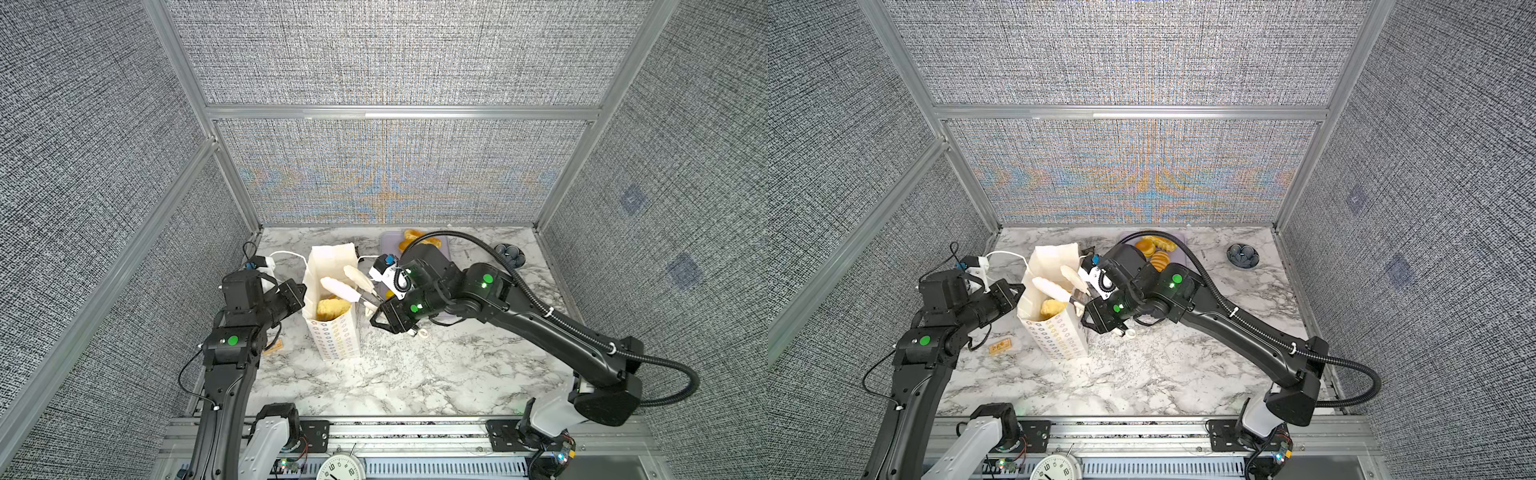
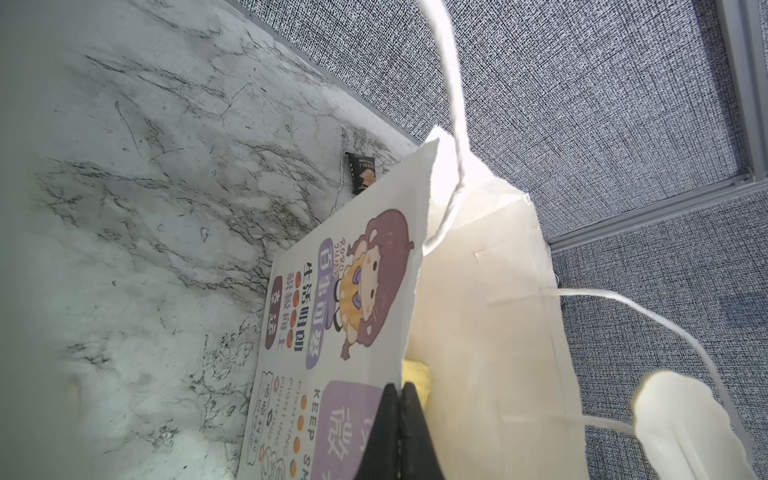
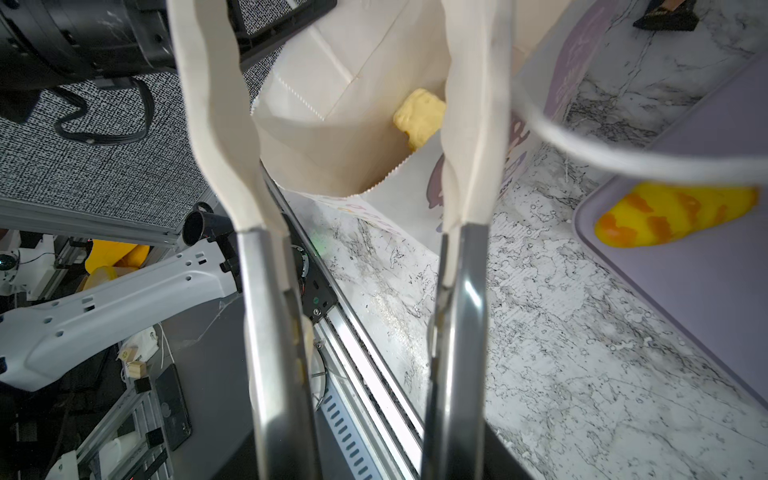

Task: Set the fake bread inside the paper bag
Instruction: 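Lower the bun into the bag held by the left gripper and open tongs, then draw the right gripper with tongs back over the tray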

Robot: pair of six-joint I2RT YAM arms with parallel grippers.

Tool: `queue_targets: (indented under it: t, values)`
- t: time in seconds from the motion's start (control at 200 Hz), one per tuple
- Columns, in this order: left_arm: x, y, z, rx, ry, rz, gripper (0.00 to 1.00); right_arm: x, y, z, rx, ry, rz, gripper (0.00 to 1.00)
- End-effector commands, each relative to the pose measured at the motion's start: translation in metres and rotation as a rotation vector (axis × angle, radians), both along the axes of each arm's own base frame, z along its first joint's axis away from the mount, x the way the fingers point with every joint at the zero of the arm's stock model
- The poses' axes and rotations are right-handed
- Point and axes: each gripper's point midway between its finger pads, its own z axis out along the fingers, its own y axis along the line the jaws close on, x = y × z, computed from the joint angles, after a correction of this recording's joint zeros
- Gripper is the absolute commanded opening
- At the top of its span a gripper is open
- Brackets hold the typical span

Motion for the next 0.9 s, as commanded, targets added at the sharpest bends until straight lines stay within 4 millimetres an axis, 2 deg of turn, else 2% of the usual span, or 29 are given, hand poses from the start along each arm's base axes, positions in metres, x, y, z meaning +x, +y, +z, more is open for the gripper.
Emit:
queue_targets:
  t: [0.0,0.525,0.71,0.895]
  values:
    - [0.002,0.000,0.006,0.005,-0.027,-0.004,0.00,0.001,0.001,0.005,0.018,-0.018,0.000,0.50]
    - [0.001,0.001,0.006,0.008,-0.026,0.001,0.00,0.003,-0.007,0.019,0.039,-0.064,-0.022,0.49]
    - [0.001,0.000,0.006,0.007,-0.028,-0.001,0.00,0.011,-0.018,0.028,0.047,-0.127,-0.076,0.48]
    - [0.001,0.000,0.005,0.007,-0.026,-0.002,0.00,0.021,-0.040,0.044,0.080,-0.213,-0.170,0.48]
